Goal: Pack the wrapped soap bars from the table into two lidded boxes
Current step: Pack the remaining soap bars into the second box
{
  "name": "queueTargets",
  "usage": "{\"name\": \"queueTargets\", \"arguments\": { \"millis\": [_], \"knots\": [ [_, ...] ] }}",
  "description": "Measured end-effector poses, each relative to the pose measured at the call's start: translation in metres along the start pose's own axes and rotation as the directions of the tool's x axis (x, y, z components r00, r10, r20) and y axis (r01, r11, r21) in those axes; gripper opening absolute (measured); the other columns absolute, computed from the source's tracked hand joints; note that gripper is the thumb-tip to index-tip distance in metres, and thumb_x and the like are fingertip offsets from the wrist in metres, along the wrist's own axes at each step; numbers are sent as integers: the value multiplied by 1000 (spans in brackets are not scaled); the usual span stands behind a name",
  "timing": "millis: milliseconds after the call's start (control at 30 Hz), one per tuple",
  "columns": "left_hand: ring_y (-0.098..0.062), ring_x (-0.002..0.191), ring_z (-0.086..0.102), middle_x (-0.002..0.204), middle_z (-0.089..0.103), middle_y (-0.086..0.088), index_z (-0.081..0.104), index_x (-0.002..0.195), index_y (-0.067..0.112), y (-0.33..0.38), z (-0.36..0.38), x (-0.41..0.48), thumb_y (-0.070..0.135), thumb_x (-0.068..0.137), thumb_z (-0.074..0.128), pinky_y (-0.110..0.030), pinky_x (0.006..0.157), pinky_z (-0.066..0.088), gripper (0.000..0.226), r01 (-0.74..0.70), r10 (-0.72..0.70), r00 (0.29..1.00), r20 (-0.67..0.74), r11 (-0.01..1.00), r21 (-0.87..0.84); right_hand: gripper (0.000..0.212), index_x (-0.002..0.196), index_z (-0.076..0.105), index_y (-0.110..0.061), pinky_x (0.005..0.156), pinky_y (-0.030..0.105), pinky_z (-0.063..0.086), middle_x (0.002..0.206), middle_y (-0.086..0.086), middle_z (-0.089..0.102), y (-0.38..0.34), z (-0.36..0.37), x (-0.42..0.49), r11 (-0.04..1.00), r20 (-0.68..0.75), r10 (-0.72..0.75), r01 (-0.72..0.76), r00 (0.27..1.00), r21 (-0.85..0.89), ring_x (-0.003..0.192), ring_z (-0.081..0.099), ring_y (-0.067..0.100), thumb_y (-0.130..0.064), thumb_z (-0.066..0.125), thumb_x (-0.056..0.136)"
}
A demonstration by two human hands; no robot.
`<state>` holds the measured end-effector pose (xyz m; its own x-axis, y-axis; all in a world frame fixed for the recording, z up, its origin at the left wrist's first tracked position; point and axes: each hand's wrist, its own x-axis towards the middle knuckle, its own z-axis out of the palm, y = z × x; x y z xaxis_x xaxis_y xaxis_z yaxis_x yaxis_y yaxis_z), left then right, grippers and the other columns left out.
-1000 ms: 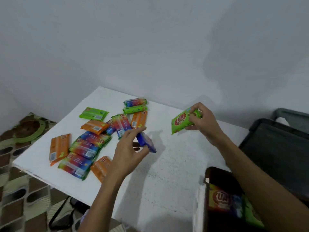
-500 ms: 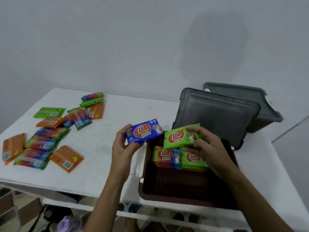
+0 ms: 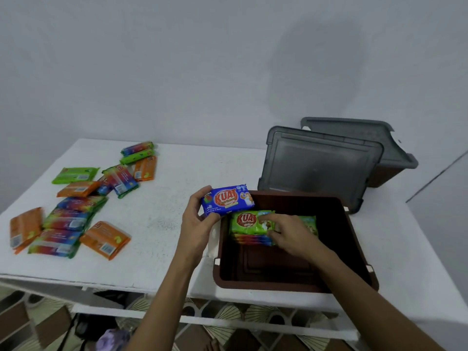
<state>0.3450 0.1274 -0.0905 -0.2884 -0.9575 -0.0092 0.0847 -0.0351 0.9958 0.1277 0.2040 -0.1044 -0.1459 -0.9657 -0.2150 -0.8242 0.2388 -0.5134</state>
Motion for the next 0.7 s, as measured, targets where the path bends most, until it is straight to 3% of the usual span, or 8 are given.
{"name": "queueTargets", "arguments": {
  "millis": [133,233,267,333,400,467,567,700],
  "knots": [
    [-11,112,61,130,54,5,50,126,30,6,1,1,-7,90,59,-22,74,57,52,-24,21,999,49,999,48,45,137,46,-36,82,32,54,110,3,68,0,-5,-2,999,2,15,-15,1000,-39,92,65,18,-31,59,94],
    [3,105,60,124,54,11,49,125,29,16,6,1,-6,90,59,-18,68,56,50,-43,34,994,107,996,80,39,132,51,-34,64,25,53,84,0,68,-8,-20,-10,975,-238,8,45,971,218,72,65,11,-29,60,94],
    [7,104,60,123,53,13,49,125,29,19,9,1,-5,90,59,-17,67,55,50,-45,33,989,145,996,81,38,131,51,-35,64,27,55,87,1,69,-14,-27,-15,903,-266,28,90,963,420,75,67,13,-27,60,95],
    [6,107,59,126,52,10,49,127,30,23,20,1,-1,91,60,-20,70,56,49,-54,27,968,250,993,104,39,131,51,-32,72,36,60,105,5,68,-23,-36,-25,643,-186,32,122,982,756,90,71,22,-22,60,94],
    [-8,116,57,133,50,4,48,132,32,22,31,3,4,91,63,-29,79,59,52,-84,13,930,366,980,180,33,125,58,-25,78,43,60,118,8,63,-20,-38,-31,543,-163,32,120,986,831,104,68,25,-19,60,93],
    [-16,128,48,144,42,1,45,136,33,16,40,6,14,91,65,-36,94,54,53,-221,28,895,445,895,388,24,116,65,-21,79,45,60,119,11,63,-10,-42,-38,556,-211,93,125,973,822,108,67,25,-17,61,92],
    [-20,139,30,154,31,-2,49,135,29,2,42,9,21,89,65,-41,109,36,49,-451,197,886,420,582,677,20,112,67,-22,77,42,61,115,7,66,17,-48,-51,661,-298,172,114,939,741,105,68,21,-17,61,93],
    [-28,134,35,149,38,-7,59,125,24,-14,31,5,18,85,66,-48,106,34,41,-417,274,907,320,472,777,20,114,63,-20,75,31,61,120,2,60,45,-49,-56,834,-332,233,-12,914,552,110,62,19,-19,60,94]
  ]
}}
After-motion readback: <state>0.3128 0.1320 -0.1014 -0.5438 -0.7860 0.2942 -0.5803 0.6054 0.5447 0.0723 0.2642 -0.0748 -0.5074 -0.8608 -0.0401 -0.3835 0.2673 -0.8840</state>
